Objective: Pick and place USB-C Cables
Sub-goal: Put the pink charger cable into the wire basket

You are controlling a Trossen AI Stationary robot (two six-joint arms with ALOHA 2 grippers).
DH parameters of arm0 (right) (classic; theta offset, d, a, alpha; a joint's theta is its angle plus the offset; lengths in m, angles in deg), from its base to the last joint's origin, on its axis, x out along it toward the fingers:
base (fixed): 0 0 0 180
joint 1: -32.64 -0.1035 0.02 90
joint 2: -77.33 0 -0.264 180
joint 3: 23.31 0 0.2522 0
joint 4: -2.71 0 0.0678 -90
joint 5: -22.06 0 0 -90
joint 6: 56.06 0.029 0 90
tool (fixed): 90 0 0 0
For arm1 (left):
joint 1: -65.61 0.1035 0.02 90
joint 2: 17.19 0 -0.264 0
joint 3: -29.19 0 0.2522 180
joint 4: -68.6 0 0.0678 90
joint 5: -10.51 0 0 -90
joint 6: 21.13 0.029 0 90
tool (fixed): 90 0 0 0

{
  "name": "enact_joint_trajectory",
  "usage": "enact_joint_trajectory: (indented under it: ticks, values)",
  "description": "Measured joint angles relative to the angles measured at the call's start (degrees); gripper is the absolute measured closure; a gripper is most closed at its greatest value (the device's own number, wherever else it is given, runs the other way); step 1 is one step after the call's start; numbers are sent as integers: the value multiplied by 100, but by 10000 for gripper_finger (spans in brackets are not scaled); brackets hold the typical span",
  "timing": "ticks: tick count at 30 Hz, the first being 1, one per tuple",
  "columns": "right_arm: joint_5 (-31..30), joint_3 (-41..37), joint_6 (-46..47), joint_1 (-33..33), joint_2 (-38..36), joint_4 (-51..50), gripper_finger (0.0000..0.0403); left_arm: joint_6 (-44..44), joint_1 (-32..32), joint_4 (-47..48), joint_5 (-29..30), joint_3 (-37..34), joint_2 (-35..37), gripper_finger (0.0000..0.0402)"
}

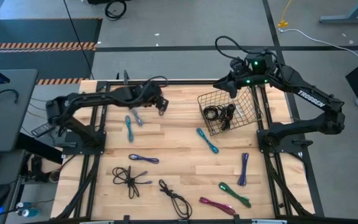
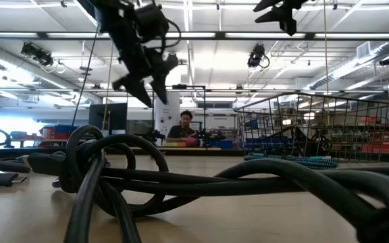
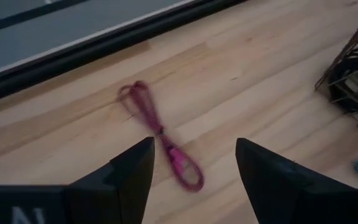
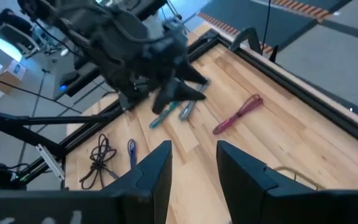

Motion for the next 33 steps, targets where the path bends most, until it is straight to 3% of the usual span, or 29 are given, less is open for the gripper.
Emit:
enact_joint_trajectory:
  ticks: [4,14,33]
  values:
    - [33,0,2,11,0,-6,270,104,106,-448,-293,0,-445,168]
    - [188,0,-32,11,0,0,270,351,340,-360,-441,0,-1338,168]
    - [610,-2,-40,11,0,109,270,352,423,-919,-802,19,-2205,170]
